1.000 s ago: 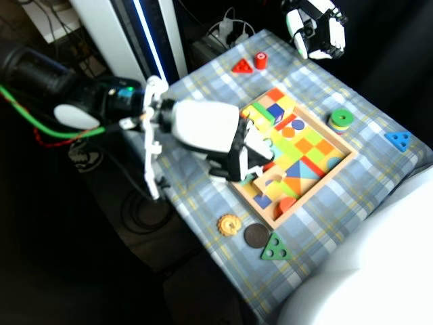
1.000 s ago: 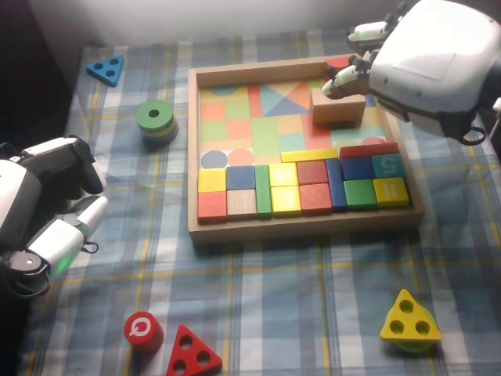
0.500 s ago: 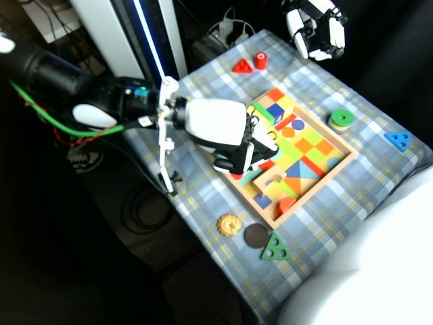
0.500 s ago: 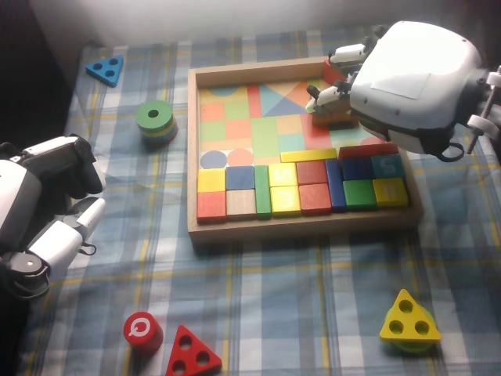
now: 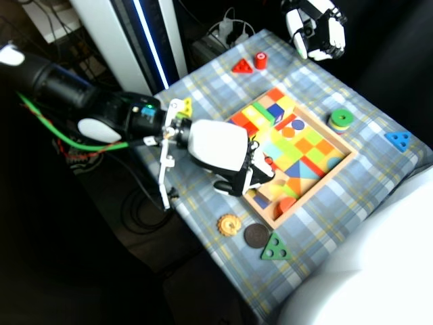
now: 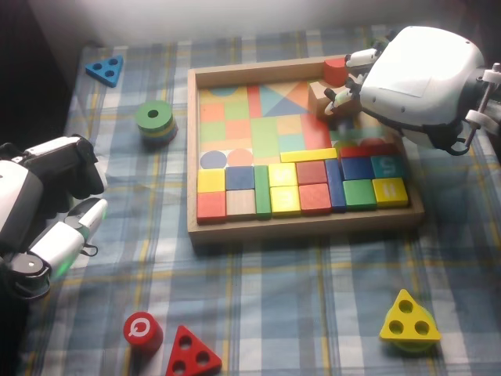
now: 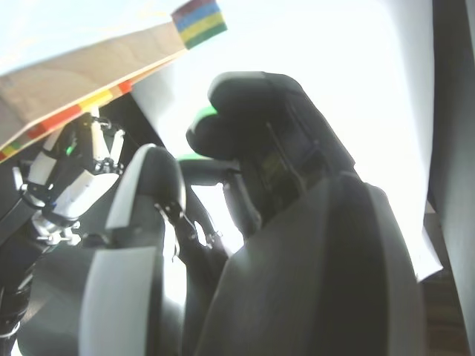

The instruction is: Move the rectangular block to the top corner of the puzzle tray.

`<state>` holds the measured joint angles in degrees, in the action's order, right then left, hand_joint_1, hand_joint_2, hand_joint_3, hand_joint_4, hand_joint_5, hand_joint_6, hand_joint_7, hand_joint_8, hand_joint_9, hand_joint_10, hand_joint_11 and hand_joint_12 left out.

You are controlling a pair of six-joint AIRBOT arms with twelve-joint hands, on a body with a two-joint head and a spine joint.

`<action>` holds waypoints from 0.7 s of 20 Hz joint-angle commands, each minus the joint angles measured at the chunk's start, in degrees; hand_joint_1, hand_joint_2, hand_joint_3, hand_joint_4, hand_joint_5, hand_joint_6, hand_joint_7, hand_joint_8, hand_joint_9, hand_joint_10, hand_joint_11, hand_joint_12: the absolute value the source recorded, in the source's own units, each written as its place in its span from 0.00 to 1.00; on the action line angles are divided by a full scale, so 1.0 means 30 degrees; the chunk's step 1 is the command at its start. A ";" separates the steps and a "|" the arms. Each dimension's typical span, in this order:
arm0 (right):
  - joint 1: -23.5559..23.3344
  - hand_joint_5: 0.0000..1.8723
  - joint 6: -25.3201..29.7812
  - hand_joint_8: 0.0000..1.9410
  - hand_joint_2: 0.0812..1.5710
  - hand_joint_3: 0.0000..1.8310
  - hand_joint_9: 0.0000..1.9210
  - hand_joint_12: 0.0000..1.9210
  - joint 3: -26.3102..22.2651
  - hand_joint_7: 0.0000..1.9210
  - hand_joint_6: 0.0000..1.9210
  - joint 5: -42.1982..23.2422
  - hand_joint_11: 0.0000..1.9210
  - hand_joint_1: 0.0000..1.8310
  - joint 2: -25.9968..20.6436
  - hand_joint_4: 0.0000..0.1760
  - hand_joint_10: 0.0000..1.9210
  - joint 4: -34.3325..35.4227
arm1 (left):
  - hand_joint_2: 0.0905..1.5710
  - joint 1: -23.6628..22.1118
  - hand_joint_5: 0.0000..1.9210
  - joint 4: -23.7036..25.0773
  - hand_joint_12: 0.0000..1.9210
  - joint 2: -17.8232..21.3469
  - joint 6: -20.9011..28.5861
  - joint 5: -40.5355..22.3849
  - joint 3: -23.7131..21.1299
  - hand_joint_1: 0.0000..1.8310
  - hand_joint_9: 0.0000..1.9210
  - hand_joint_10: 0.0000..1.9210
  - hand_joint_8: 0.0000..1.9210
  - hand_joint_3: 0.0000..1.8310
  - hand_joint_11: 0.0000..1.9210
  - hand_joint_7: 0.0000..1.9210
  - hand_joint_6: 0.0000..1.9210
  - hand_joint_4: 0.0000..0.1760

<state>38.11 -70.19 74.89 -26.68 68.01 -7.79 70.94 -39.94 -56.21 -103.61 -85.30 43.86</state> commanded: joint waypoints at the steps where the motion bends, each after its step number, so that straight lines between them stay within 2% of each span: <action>1: -0.0174 0.40 -0.0076 1.00 0.75 0.00 0.64 1.00 0.0171 0.52 0.00 -0.1843 0.69 0.75 -0.0074 0.00 1.00 0.0063 | 0.83 -0.0120 0.31 0.0719 1.00 0.0116 0.0122 -0.2131 0.0022 0.58 0.32 1.00 0.86 0.03 0.31 0.31 0.85 0.24; 4: -0.0174 0.41 -0.0076 1.00 0.75 0.00 0.67 1.00 0.0301 0.55 0.00 -0.1767 0.73 0.78 -0.0078 0.00 1.00 0.0124 | 0.83 -0.0120 0.31 0.0721 1.00 0.0106 0.0122 -0.2120 0.0026 0.58 0.31 1.00 0.87 0.03 0.30 0.31 0.85 0.24; 6: -0.0174 0.39 -0.0076 1.00 0.77 0.00 0.63 1.00 0.0399 0.51 0.00 -0.1771 0.69 0.75 -0.0045 0.00 1.00 0.0325 | 0.83 -0.0120 0.31 0.0723 1.00 0.0106 0.0122 -0.2118 0.0032 0.58 0.31 1.00 0.87 0.03 0.30 0.31 0.85 0.23; 7: -0.0174 0.38 -0.0076 1.00 0.76 0.00 0.63 1.00 0.0397 0.50 0.00 -0.1776 0.68 0.75 -0.0034 0.00 1.00 0.0422 | 0.82 -0.0122 0.33 0.0723 1.00 0.0106 0.0122 -0.2118 0.0034 0.53 0.31 1.00 0.96 0.02 0.30 0.31 0.82 0.00; 8: -0.0174 0.39 -0.0074 1.00 0.77 0.00 0.63 1.00 0.0362 0.51 0.00 -0.1784 0.68 0.75 -0.0032 0.00 1.00 0.0437 | 0.83 -0.0120 0.31 0.0723 1.00 0.0106 0.0122 -0.2126 0.0034 0.57 0.31 1.00 0.89 0.03 0.29 0.31 0.85 0.18; 9: -0.0174 0.39 -0.0074 1.00 0.76 0.00 0.64 1.00 0.0301 0.51 0.00 -0.1794 0.70 0.77 -0.0032 0.00 1.00 0.0430 | 0.83 -0.0118 0.31 0.0721 1.00 0.0106 0.0122 -0.2124 0.0036 0.58 0.31 1.00 0.87 0.03 0.30 0.31 0.85 0.23; 14: -0.0178 0.41 -0.0074 1.00 0.76 0.00 0.66 1.00 -0.0111 0.54 0.00 -0.1908 0.69 0.74 -0.0051 0.00 1.00 0.0309 | 0.83 -0.0118 0.31 0.0719 1.00 0.0104 0.0122 -0.2120 0.0049 0.58 0.32 1.00 0.86 0.03 0.31 0.31 0.85 0.24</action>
<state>38.11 -70.19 74.43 -26.68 68.01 -7.11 70.94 -40.01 -56.21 -103.61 -85.30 43.86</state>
